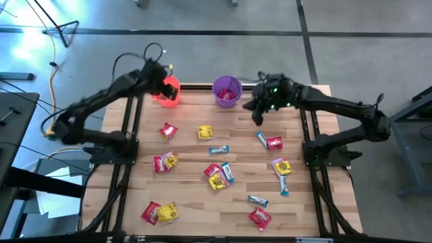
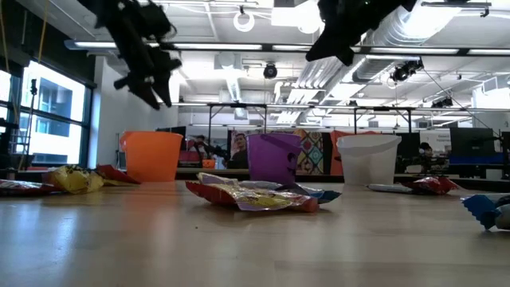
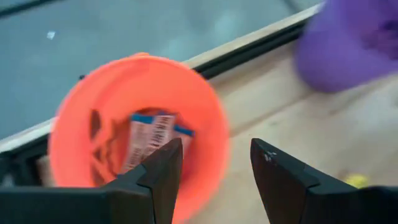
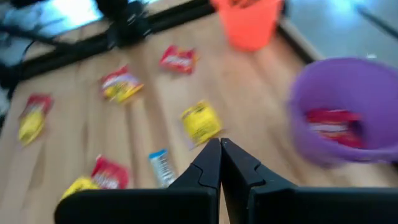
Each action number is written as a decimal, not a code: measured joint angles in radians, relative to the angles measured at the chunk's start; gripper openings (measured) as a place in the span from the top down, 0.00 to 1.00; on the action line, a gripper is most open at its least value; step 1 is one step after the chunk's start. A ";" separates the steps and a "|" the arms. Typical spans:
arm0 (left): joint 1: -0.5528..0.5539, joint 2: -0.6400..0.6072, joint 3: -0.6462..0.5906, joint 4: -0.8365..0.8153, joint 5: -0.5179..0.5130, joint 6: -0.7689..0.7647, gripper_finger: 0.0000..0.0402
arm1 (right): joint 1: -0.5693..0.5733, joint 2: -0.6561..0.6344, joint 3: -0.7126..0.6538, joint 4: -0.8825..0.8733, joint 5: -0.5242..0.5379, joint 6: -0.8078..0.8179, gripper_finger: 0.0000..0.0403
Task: Sort candy
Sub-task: Put the yellow candy into the white bucket
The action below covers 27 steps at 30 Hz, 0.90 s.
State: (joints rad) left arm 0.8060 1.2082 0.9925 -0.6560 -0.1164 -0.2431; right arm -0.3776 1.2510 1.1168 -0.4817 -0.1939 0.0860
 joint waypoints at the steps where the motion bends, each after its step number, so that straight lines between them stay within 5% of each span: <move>1: -0.034 -0.048 -0.033 0.018 -0.018 -0.027 0.56 | 0.023 0.011 0.000 0.000 0.005 0.000 1.00; 12: -0.351 -0.473 -0.335 0.156 -0.103 -0.095 0.56 | 0.307 0.200 0.000 0.044 0.088 0.216 0.97; 27: -0.506 -0.647 -0.440 0.145 -0.041 -0.096 0.56 | 0.635 0.556 0.000 0.294 0.146 0.412 0.43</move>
State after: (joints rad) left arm 0.2996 0.5615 0.5522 -0.5114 -0.1575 -0.3390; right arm 0.2578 1.8072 1.1168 -0.1882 -0.0475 0.4985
